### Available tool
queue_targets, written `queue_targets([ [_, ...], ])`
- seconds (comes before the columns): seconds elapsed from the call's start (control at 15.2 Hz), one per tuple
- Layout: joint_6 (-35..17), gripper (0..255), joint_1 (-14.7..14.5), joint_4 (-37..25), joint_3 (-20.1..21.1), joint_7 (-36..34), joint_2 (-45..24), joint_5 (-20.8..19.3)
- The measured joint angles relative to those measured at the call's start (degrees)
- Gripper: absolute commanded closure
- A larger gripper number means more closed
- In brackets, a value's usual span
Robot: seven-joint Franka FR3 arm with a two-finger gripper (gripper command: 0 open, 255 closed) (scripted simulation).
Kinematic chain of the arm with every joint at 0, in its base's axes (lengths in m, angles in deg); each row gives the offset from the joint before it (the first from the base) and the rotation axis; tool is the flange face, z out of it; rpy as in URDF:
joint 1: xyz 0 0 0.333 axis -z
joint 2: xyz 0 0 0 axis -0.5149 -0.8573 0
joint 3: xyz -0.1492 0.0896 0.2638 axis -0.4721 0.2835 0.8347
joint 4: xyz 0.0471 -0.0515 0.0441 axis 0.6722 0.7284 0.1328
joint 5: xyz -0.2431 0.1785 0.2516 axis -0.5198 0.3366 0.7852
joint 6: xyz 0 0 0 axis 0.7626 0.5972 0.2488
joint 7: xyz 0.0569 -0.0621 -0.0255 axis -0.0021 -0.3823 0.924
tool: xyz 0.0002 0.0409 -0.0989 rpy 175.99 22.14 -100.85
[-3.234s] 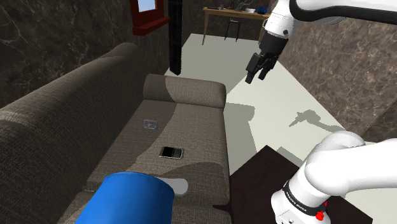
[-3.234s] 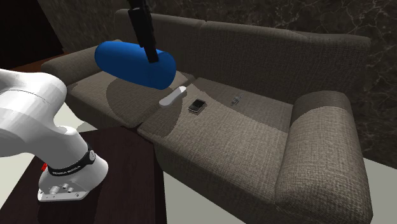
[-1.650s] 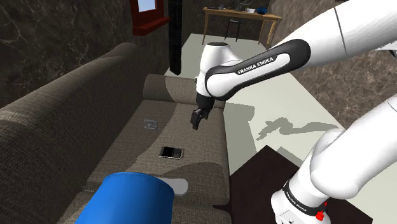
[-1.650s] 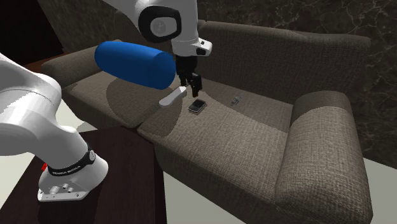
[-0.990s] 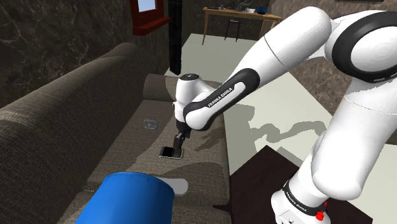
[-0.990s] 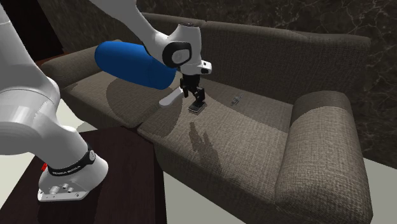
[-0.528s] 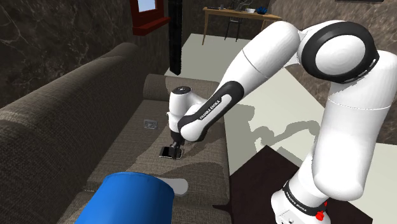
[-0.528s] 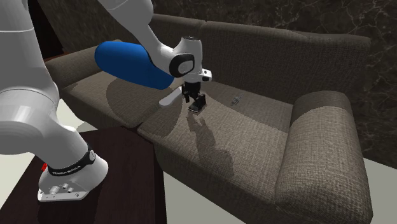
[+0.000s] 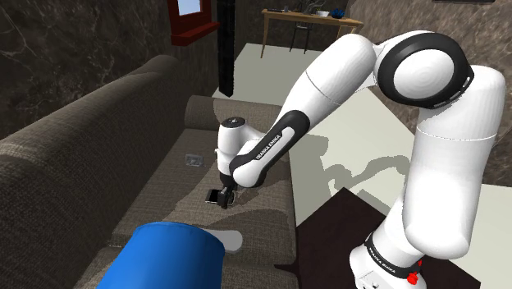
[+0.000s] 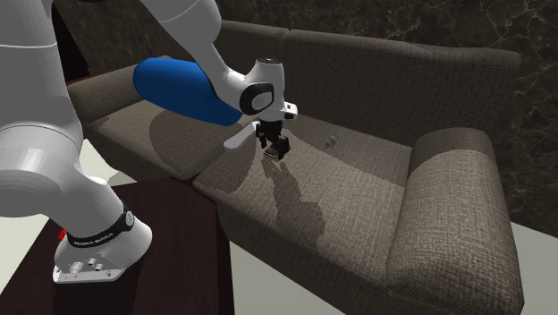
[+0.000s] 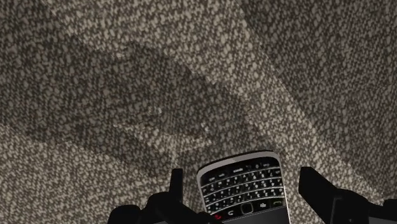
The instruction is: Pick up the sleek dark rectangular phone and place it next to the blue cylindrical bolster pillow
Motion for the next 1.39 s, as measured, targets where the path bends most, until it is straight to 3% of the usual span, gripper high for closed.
queue_targets([
  [0.07,0.0,0,0.0,0.0,0.0,0.0,0.0,0.0],
  [0.13,0.0,255,0.0,0.0,0.0,0.0,0.0,0.0],
  [0.79,0.0,255,0.0,0.0,0.0,0.0,0.0,0.0],
  [1.39,5.5,255,0.9,0.1,1.3,1.6,5.7,2.4],
])
